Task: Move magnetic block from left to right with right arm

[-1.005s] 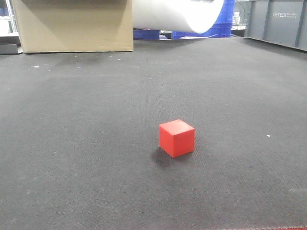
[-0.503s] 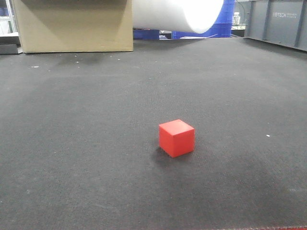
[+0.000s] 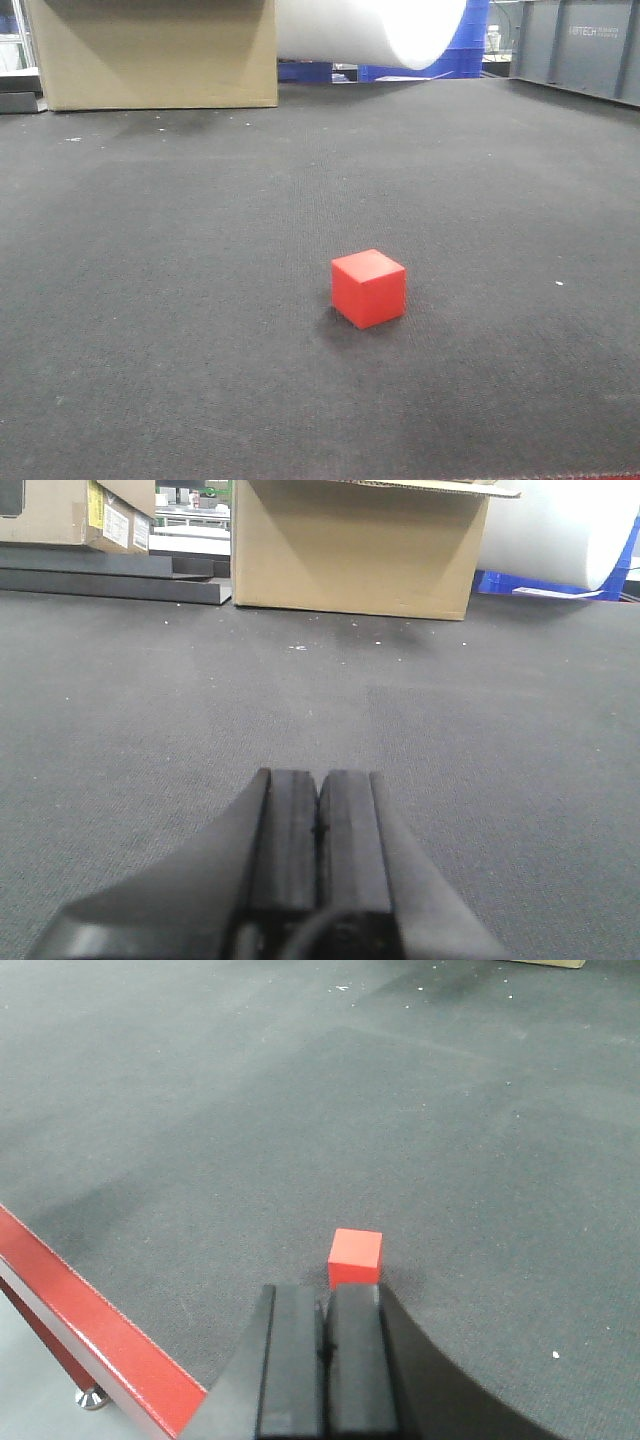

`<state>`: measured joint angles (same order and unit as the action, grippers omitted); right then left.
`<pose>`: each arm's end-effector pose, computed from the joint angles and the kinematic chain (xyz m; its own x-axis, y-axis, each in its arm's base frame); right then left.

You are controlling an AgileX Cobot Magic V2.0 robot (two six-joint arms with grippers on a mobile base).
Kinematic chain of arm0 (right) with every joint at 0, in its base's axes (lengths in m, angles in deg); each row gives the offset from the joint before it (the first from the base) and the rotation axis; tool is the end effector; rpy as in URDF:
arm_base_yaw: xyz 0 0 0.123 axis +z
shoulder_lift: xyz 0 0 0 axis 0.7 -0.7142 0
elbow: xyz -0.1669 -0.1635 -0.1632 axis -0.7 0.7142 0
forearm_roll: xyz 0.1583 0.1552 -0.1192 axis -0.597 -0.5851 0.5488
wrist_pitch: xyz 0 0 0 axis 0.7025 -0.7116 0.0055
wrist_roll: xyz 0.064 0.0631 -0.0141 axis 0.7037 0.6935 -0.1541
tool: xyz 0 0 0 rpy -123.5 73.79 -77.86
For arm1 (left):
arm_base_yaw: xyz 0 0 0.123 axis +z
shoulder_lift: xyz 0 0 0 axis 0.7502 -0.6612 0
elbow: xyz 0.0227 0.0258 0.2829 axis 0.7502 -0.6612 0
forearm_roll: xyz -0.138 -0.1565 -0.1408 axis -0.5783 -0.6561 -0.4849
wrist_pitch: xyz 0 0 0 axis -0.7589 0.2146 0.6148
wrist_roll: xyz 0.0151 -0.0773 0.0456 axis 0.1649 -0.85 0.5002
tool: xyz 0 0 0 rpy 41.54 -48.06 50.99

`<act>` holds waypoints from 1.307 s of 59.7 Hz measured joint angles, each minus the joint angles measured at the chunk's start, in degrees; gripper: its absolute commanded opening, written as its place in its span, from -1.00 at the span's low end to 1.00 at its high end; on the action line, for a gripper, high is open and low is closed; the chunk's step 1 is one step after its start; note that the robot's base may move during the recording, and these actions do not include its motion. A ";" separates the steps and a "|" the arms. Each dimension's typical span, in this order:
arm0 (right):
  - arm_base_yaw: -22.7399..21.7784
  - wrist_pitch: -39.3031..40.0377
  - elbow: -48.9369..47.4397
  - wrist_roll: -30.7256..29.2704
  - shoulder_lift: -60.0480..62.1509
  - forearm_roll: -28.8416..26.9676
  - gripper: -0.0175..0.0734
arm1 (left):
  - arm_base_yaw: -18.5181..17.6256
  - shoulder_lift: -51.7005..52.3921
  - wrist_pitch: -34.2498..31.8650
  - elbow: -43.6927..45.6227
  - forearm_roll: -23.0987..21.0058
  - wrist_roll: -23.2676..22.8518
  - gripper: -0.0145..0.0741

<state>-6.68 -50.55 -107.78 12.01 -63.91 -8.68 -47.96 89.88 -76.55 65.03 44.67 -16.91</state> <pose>0.0602 0.0540 0.3047 -0.2784 -0.0799 -0.9571 -0.6331 0.7646 0.1203 0.0567 0.0007 0.2019 0.0556 -0.0422 -0.9976 -0.0091 0.9990 -0.0428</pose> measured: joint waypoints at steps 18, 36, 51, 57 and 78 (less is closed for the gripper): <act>0.00 0.00 0.00 0.00 0.05 -0.10 -0.48 | 0.00 0.00 0.00 0.00 0.00 0.00 -0.94; -11.11 2.97 2.35 0.00 4.21 3.34 -0.48 | 0.00 0.00 0.00 0.00 0.00 0.00 -0.94; -29.28 15.99 16.24 0.00 13.93 3.71 -0.48 | 0.00 0.00 0.00 0.00 0.00 0.00 -0.94; -32.87 21.51 21.94 0.00 17.02 3.71 -0.48 | 0.00 0.00 0.00 0.00 0.00 0.00 -0.94; -35.22 26.13 28.52 0.10 21.67 3.71 -0.48 | 0.00 0.00 0.00 0.00 0.00 0.00 -0.94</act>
<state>-41.90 -24.42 -79.26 12.12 -42.24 -4.98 -47.96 89.88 -76.55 65.03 44.67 -16.91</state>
